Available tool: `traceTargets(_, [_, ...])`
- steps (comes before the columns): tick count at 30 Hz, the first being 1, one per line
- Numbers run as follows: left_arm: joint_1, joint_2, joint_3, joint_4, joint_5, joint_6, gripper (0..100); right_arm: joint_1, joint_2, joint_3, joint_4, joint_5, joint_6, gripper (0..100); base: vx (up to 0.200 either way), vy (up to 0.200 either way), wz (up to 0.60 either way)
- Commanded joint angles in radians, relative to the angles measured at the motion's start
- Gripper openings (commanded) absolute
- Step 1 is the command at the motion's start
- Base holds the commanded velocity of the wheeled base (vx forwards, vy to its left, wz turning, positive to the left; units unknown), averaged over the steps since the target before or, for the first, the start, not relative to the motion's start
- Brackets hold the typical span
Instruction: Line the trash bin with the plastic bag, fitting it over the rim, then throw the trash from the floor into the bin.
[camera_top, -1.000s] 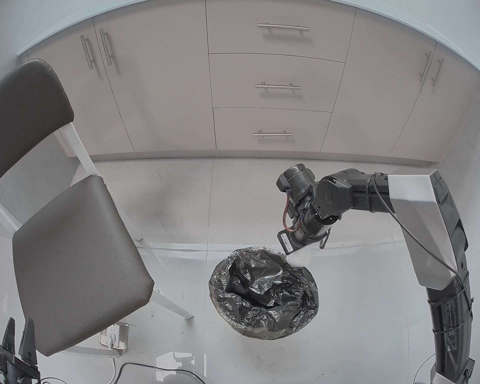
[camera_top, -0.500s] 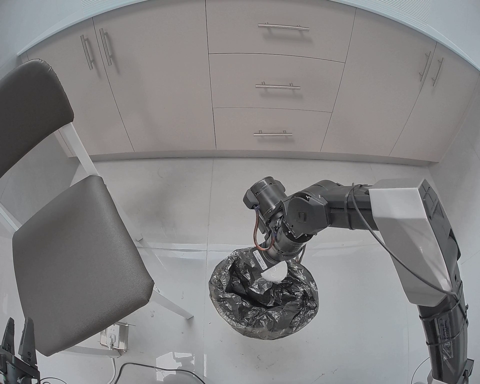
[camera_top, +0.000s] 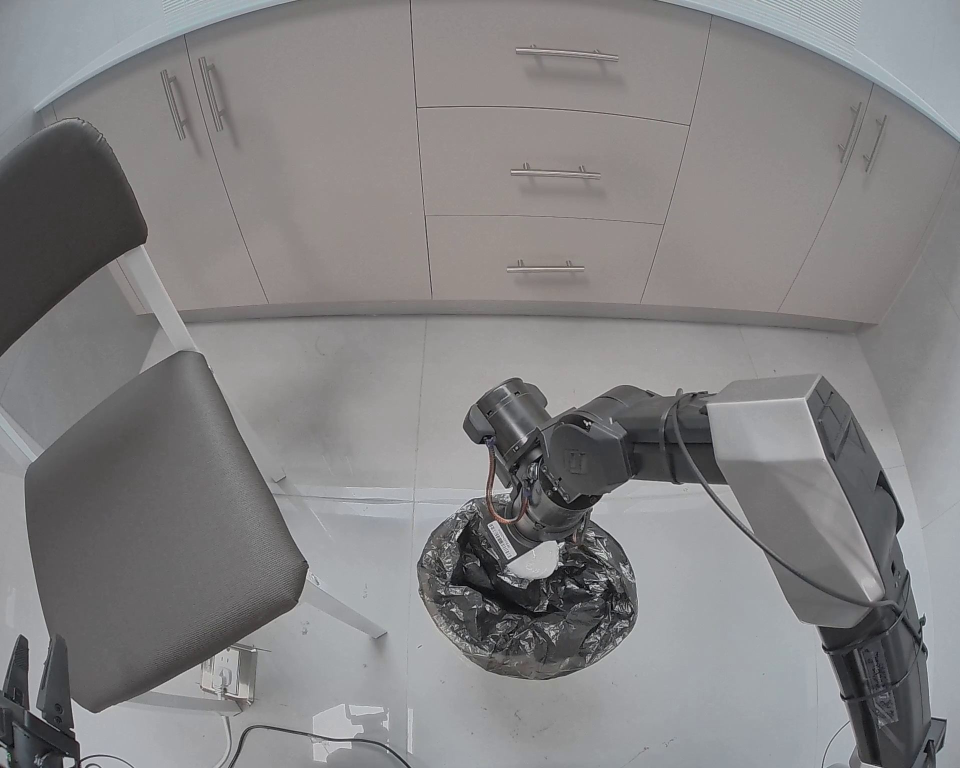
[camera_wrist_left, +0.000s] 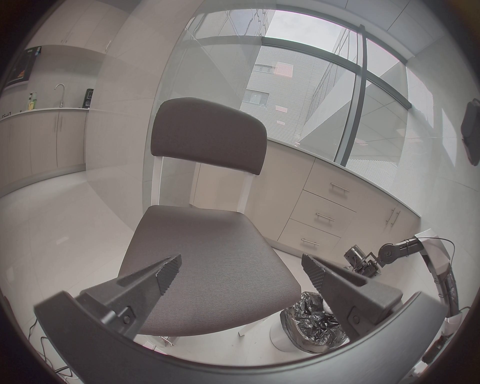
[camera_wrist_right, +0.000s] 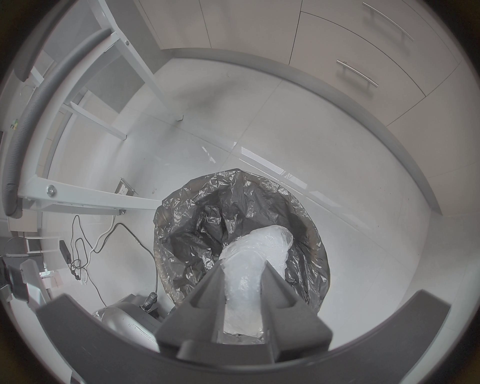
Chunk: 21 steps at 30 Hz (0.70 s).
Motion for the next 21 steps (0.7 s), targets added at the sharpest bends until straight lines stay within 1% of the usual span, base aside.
traceTargets(1, [0.000,-0.013,0.016,-0.001,0.001,-0.001,100,0.003,0.022,0.000,-0.008,-0.001,-0.001,0,0.000,0.000,0.00])
traceTargets(20, [0.000,-0.013,0.016,-0.001,0.002,-0.001,100,0.012,0.028,0.000,-0.008,-0.004,-0.001,0,0.000,0.000,0.00])
traceTargets(21, [0.001,-0.013,0.016,-0.001,0.002,-0.001,100,0.012,0.030,0.000,-0.008,-0.004,-0.001,100,0.000,0.000,0.00])
